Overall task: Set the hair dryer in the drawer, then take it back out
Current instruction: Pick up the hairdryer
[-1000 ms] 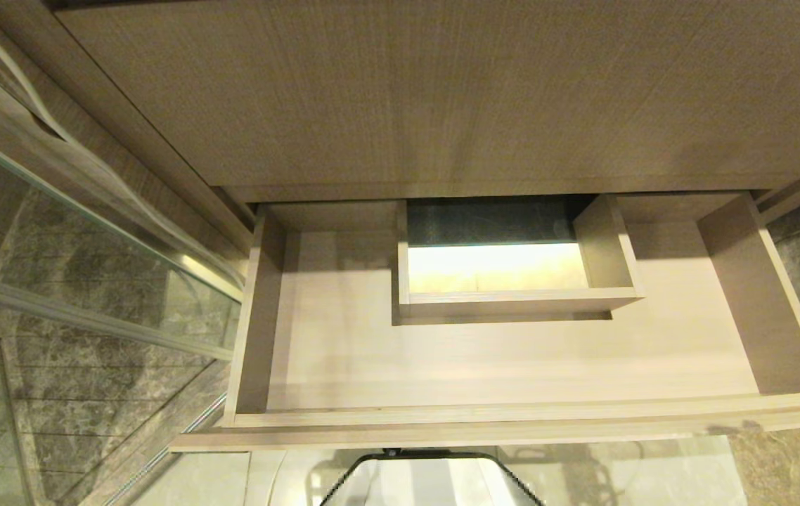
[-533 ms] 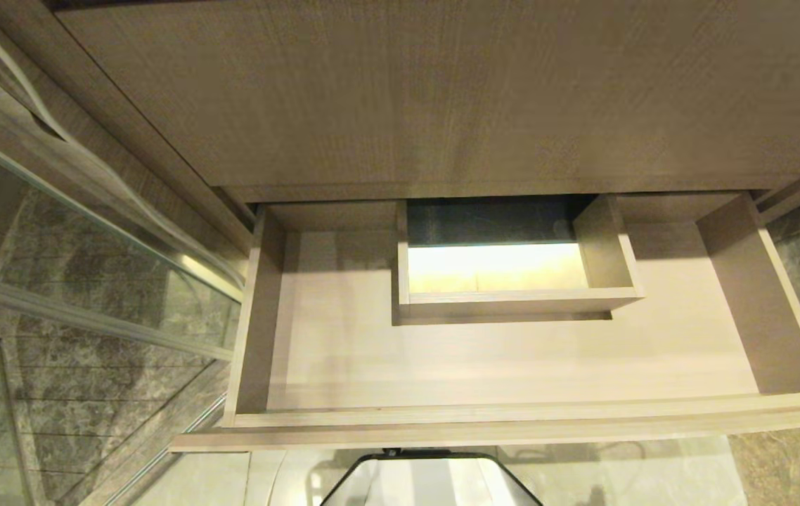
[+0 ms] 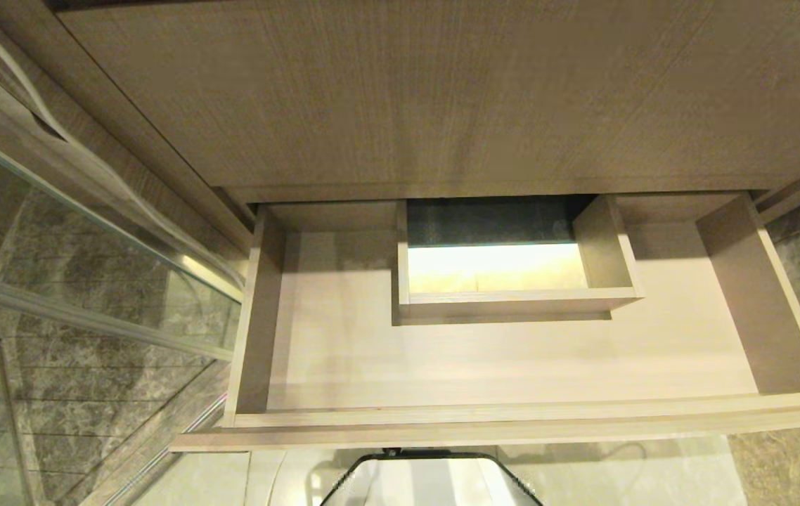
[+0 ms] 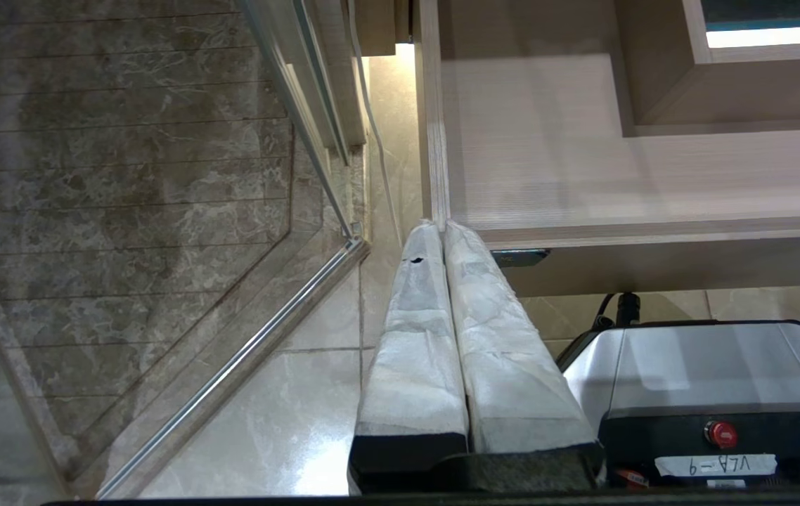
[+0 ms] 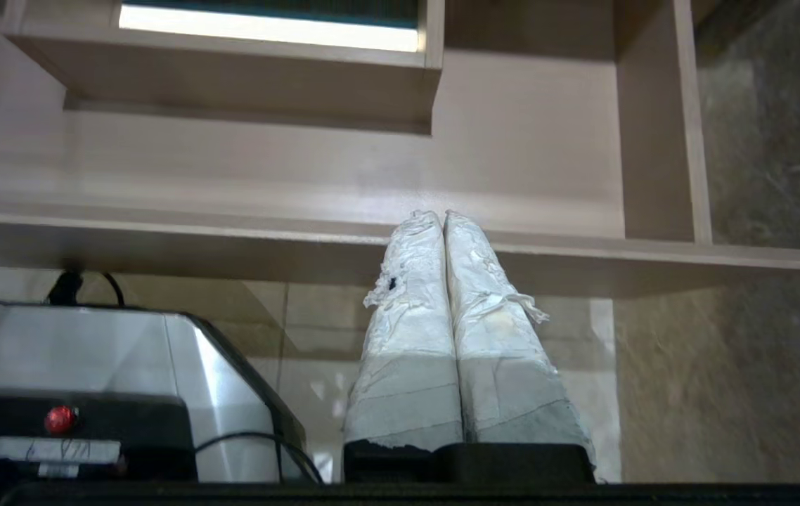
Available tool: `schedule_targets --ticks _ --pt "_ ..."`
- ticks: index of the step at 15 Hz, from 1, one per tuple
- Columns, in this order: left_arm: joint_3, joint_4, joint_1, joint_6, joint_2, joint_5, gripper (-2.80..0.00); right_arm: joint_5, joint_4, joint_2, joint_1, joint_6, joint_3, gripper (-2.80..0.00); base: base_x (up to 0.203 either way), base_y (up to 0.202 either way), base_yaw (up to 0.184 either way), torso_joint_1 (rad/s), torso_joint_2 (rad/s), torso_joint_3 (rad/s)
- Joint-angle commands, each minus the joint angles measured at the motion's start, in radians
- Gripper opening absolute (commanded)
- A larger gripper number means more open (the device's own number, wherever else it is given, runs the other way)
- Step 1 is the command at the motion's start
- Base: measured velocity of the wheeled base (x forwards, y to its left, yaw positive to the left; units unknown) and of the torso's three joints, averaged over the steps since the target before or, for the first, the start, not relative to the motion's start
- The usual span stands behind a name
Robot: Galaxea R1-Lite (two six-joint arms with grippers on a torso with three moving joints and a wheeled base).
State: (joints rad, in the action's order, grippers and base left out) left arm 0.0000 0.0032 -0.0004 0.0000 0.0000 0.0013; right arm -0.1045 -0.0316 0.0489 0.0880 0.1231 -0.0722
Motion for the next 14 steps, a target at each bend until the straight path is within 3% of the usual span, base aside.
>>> schedule_targets --ticks 1,2,5,7,10,14 --pt "0.000 0.000 0.000 0.000 -0.001 0.000 -2.80 0.001 0.099 -0.078 0.012 0.001 0.052 -2.80 0.000 0.000 0.000 0.000 0.00 0.000" --pt "0.001 -0.001 0.000 0.000 0.000 0.000 -2.80 0.003 0.183 -0.085 0.027 0.004 0.079 -2.80 0.000 0.000 0.000 0.000 0.00 0.000" --pt "0.000 -0.002 0.000 0.000 -0.001 0.000 -2.80 0.060 0.121 -0.089 0.055 0.012 0.079 -2.80 0.000 0.000 0.000 0.000 0.00 0.000" --pt "0.001 -0.002 0.000 0.000 -0.002 0.000 -2.80 0.105 0.211 -0.089 0.056 0.005 0.106 -2.80 0.000 0.000 0.000 0.000 0.00 0.000" --pt "0.000 -0.002 0.000 0.000 0.000 0.000 -2.80 0.135 0.203 -0.089 0.056 0.025 0.112 -2.80 0.000 0.000 0.000 0.000 0.00 0.000" --pt "0.000 -0.002 0.000 0.000 0.000 0.000 -2.80 0.128 0.124 -0.089 0.056 -0.069 0.109 -2.80 0.000 0.000 0.000 0.000 0.00 0.000"
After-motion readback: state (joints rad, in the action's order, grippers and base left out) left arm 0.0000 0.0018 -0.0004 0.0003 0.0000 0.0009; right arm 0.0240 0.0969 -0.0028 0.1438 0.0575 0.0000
